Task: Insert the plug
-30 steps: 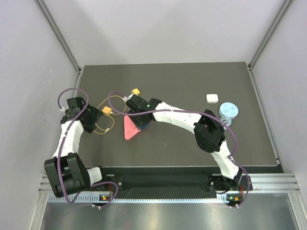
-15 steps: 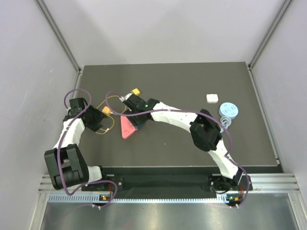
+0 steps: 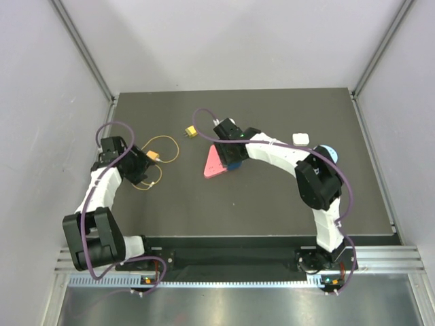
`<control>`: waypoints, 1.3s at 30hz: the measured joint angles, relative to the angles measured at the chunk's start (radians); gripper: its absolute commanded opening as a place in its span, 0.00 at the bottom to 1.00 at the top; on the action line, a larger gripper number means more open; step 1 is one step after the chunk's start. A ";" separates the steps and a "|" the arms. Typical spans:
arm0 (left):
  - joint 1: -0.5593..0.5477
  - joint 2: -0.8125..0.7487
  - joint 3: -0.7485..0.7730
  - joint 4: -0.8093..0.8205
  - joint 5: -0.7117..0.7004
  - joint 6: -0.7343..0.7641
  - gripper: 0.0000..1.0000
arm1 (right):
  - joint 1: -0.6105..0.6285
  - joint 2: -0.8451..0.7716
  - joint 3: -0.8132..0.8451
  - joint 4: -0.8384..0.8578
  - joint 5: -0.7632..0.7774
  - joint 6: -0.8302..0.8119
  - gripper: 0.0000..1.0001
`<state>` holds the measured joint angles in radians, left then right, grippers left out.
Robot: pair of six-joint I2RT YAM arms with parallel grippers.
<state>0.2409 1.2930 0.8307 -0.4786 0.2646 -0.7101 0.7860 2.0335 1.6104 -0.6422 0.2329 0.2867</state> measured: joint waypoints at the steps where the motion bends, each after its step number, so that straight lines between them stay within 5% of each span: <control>1: -0.012 0.000 0.000 0.000 -0.001 0.005 0.70 | -0.007 -0.006 -0.007 -0.005 0.002 0.007 0.31; 5: -0.041 0.002 0.000 0.003 0.010 0.006 0.73 | -0.010 -0.012 -0.011 -0.018 0.010 0.025 0.38; 18: -0.071 0.180 0.166 -0.015 -0.090 0.023 0.76 | -0.015 -0.018 0.015 -0.159 -0.016 0.021 0.87; 39: -0.105 0.572 0.466 -0.113 -0.250 0.111 0.70 | -0.069 -0.497 -0.246 -0.067 -0.134 -0.041 0.89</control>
<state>0.1356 1.8652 1.2968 -0.5915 0.0143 -0.5991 0.7170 1.5368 1.3643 -0.7094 0.0990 0.2459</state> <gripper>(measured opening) 0.712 0.893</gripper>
